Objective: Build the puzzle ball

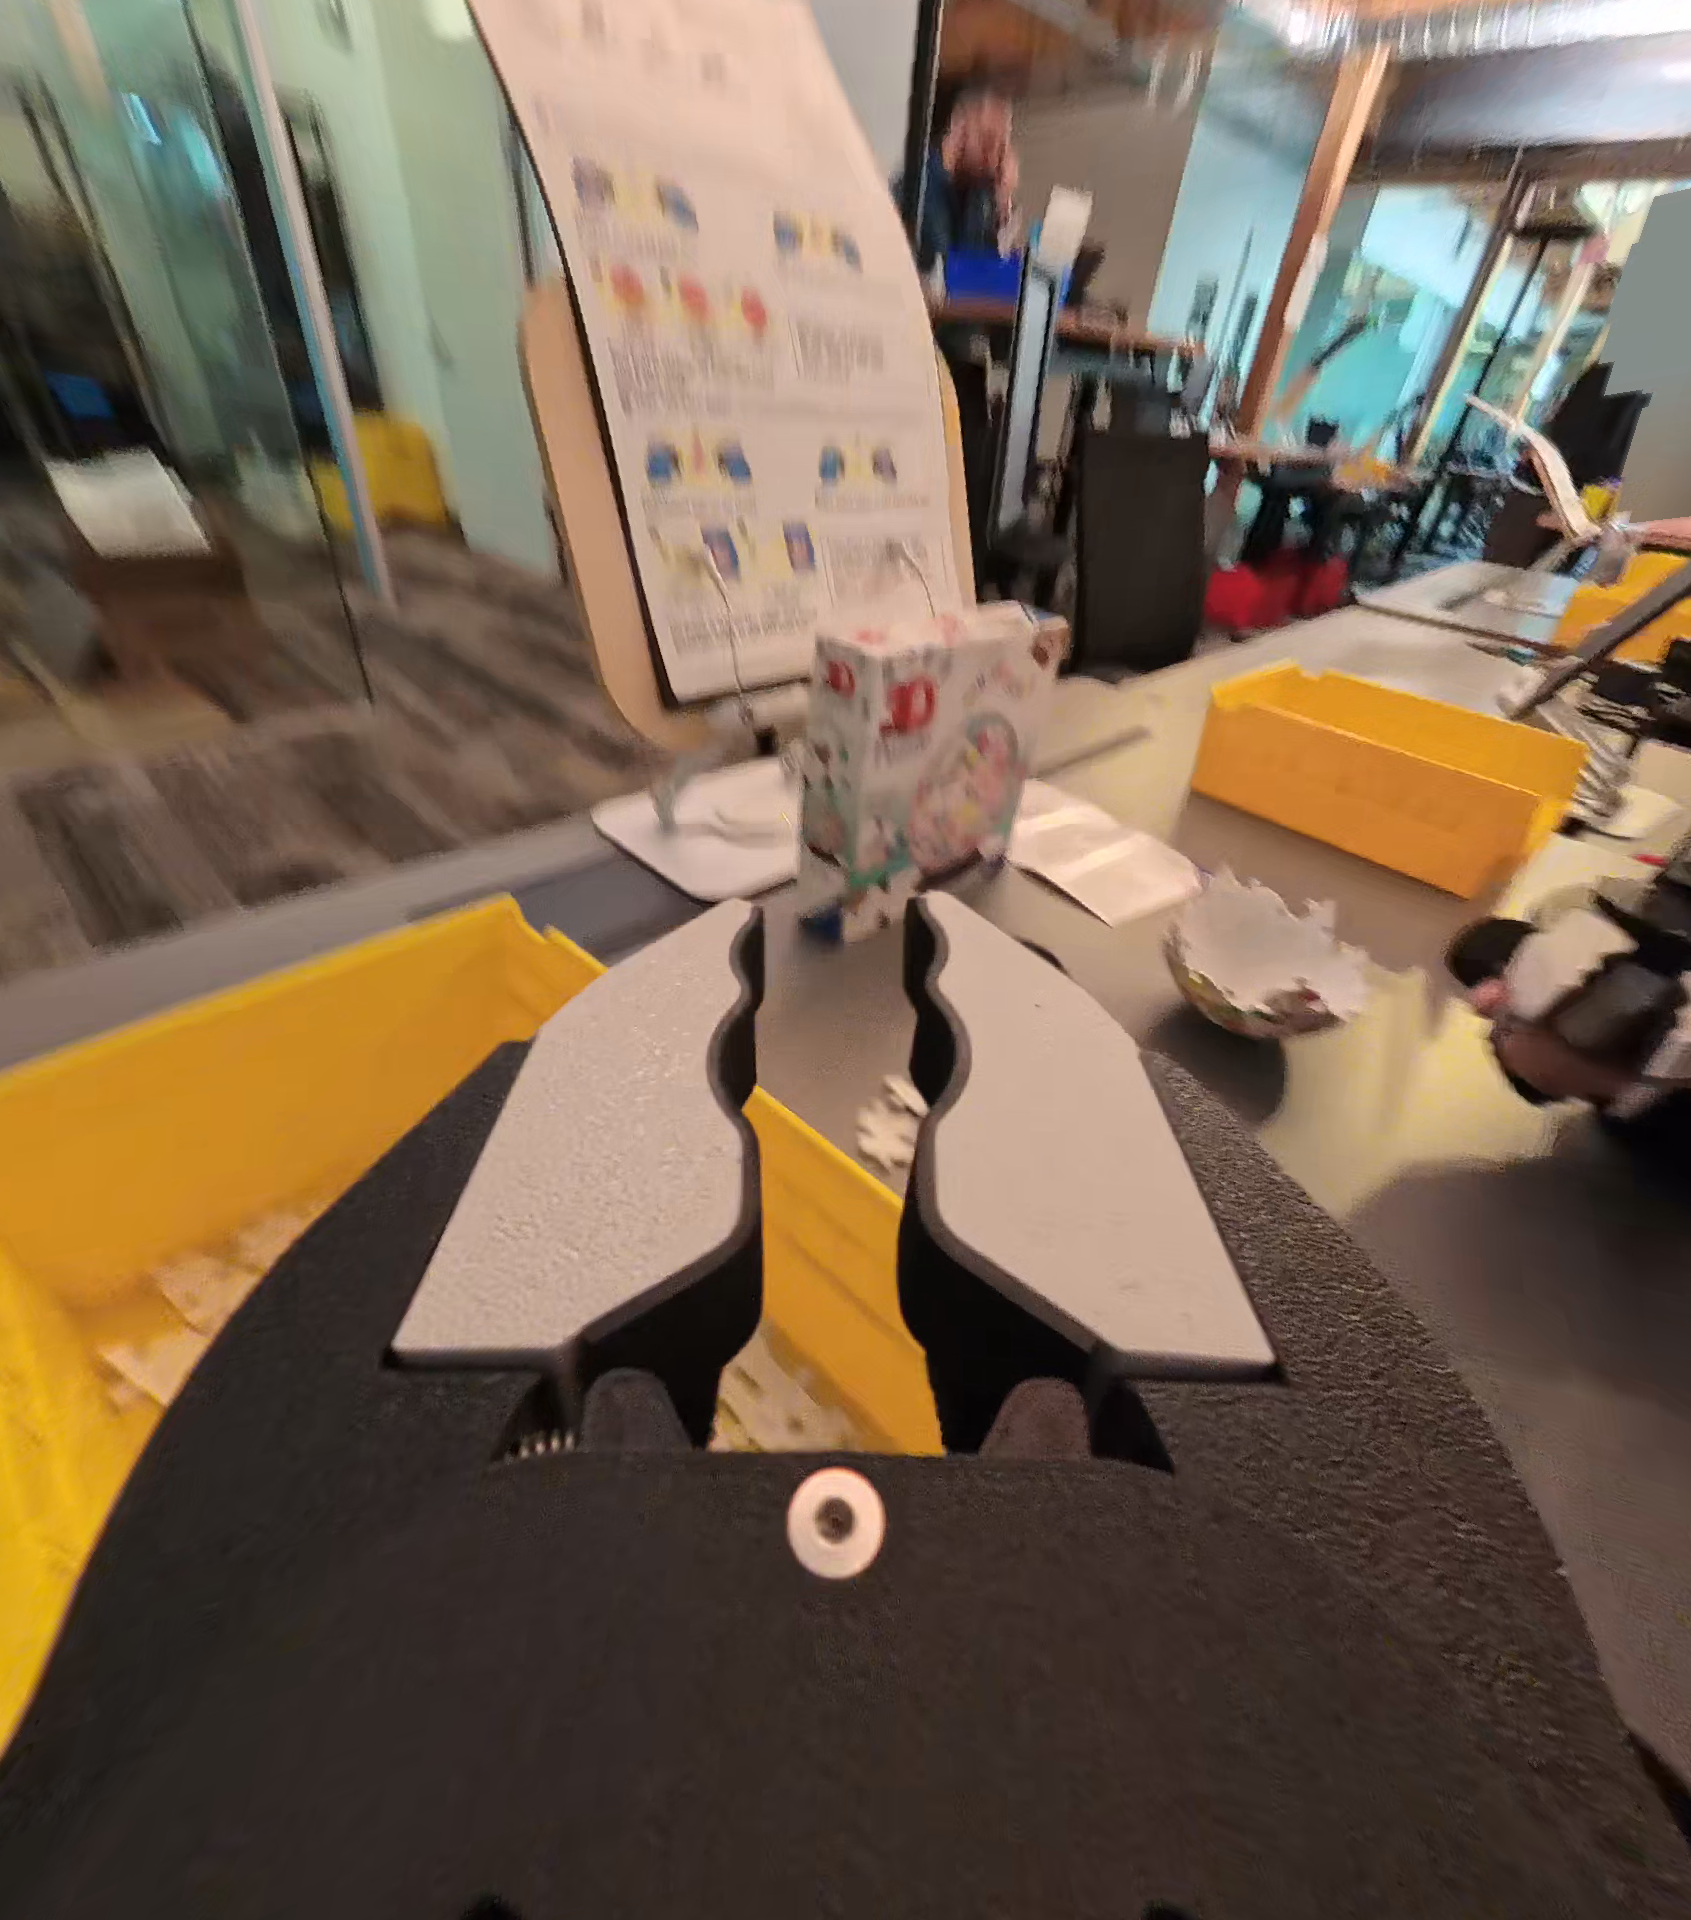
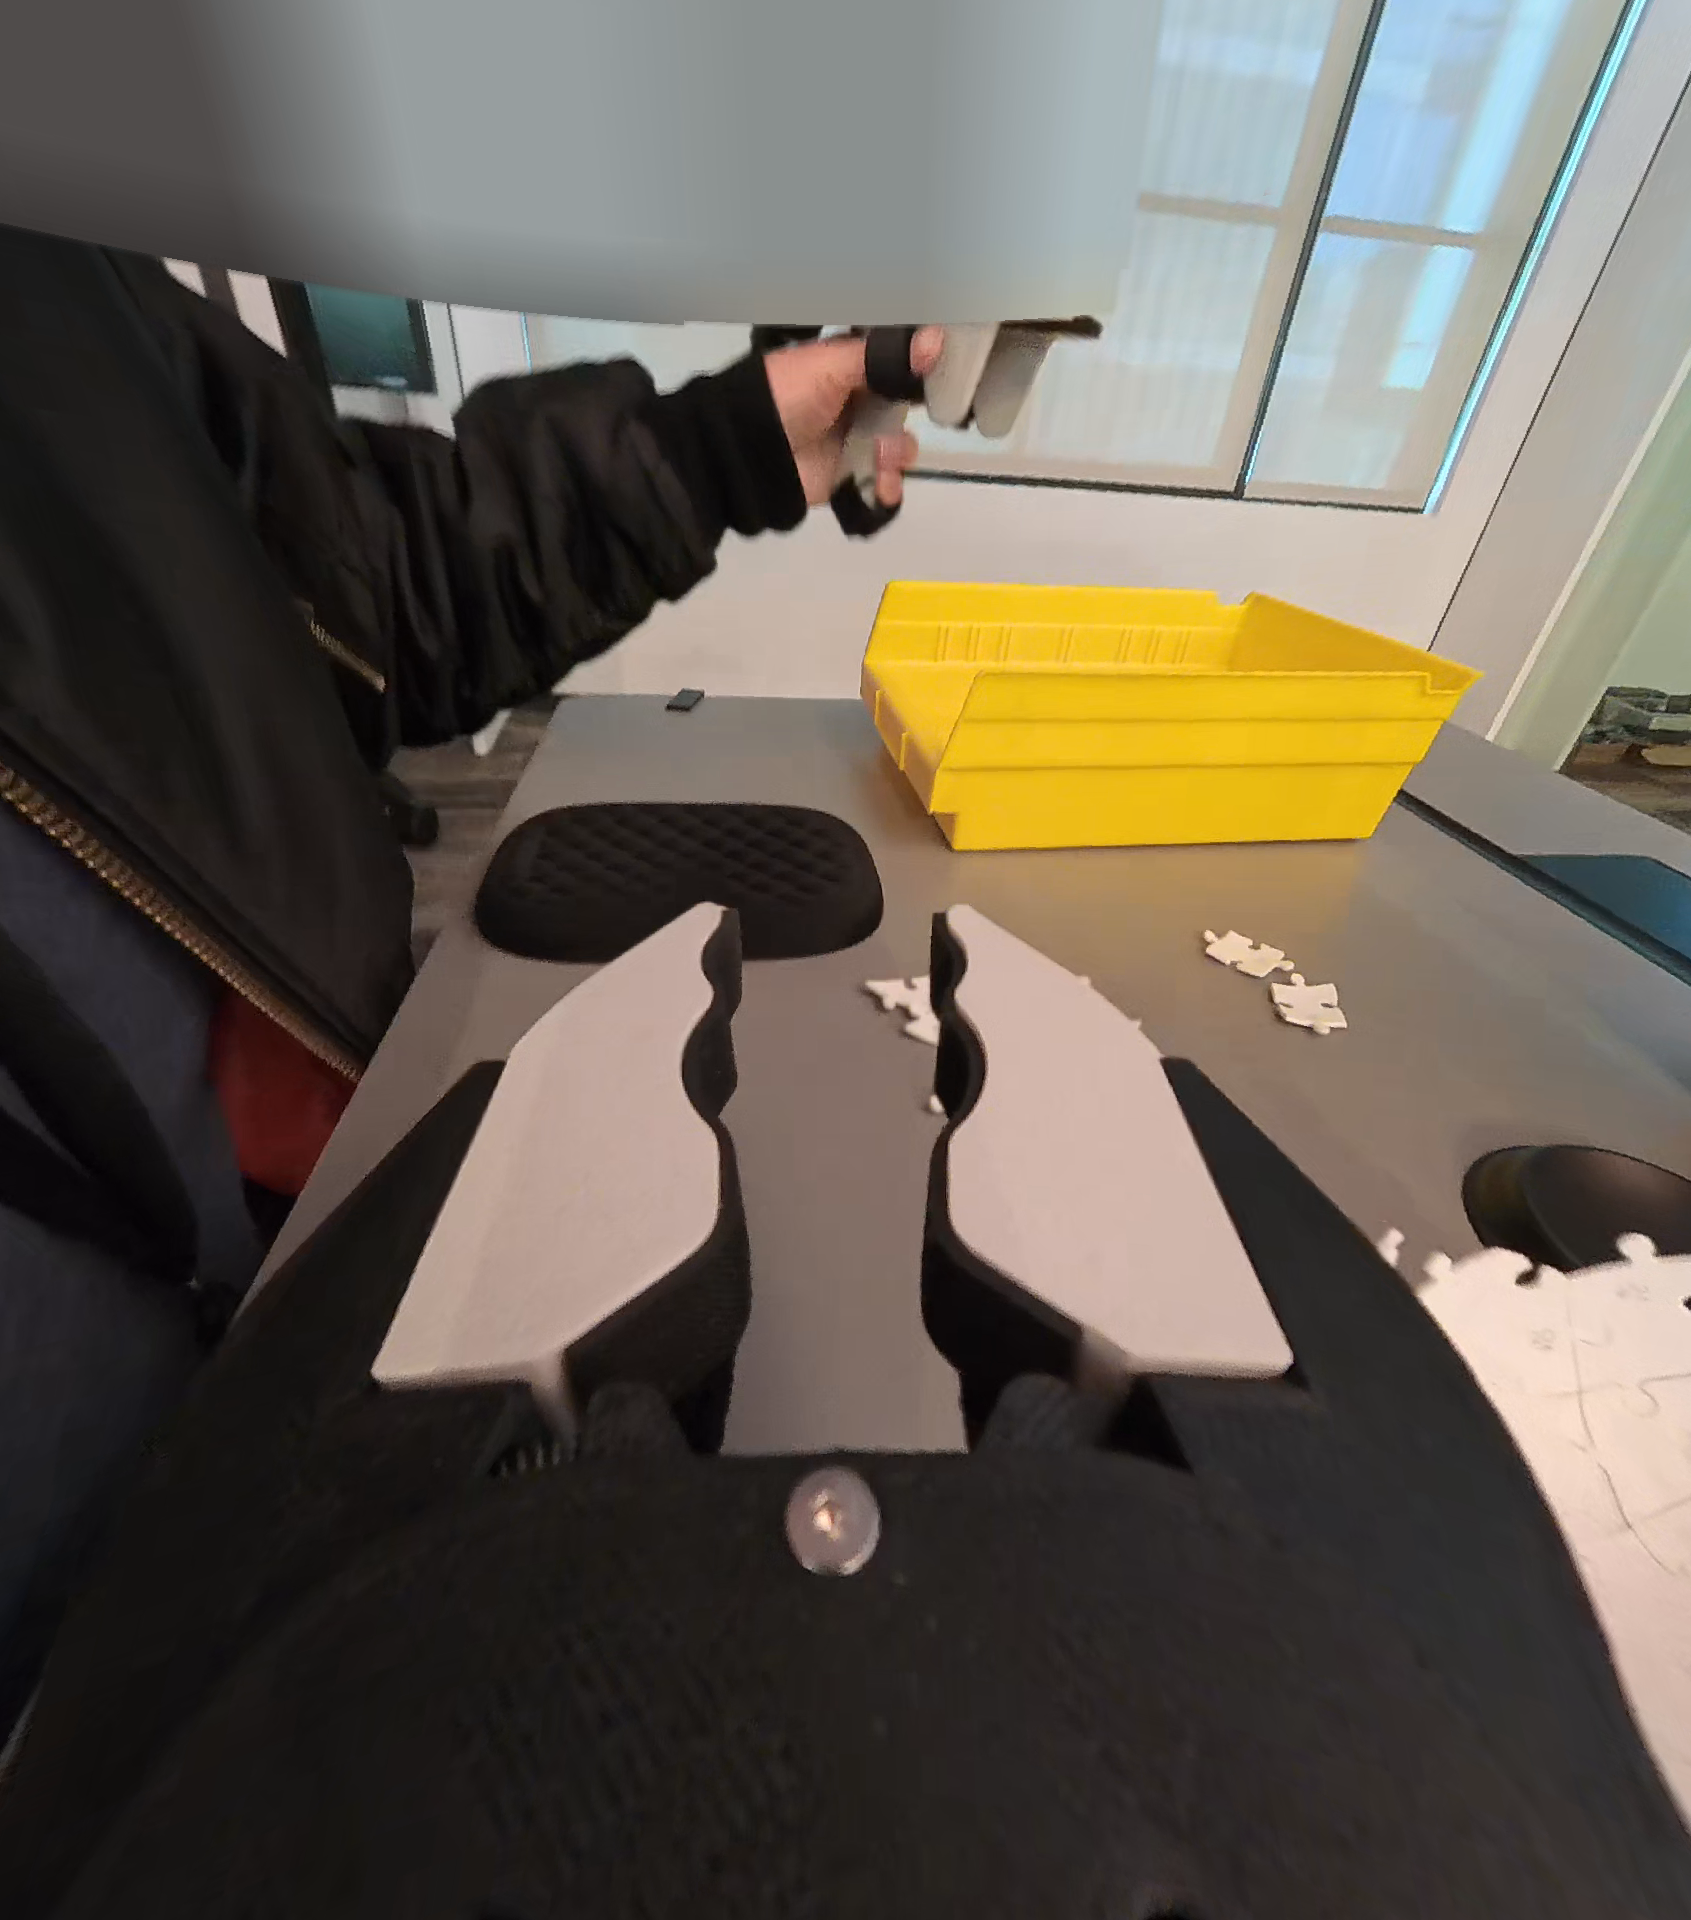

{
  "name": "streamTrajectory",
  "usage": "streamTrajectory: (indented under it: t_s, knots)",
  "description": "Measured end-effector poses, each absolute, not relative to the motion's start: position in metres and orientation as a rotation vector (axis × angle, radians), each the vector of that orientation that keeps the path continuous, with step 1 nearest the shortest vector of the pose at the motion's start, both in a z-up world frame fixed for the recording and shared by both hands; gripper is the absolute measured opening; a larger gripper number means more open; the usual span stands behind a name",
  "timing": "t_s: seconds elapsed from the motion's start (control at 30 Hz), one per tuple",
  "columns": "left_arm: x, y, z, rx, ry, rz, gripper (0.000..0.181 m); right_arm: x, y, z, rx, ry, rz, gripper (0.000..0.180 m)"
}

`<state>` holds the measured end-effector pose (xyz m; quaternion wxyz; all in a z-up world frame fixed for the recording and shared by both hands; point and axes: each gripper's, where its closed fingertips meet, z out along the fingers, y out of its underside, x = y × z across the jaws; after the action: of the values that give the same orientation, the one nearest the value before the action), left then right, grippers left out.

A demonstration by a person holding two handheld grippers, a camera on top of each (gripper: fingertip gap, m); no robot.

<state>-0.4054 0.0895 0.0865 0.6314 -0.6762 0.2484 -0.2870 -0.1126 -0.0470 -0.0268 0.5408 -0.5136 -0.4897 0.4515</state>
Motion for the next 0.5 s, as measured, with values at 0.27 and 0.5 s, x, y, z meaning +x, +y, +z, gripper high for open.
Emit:
streamTrajectory:
  t_s: [0.27,0.5]
  knots:
    - [-0.441,0.115,0.064,-1.663,0.496,-0.503,0.016,-0.125,-0.025,-0.035,-1.295,-1.082,0.968,0.027]
    - [-0.461,0.13,0.056,-1.835,0.578,-0.32,0.008,-0.12,-0.02,-0.027,-1.281,-1.014,0.99,0.023]
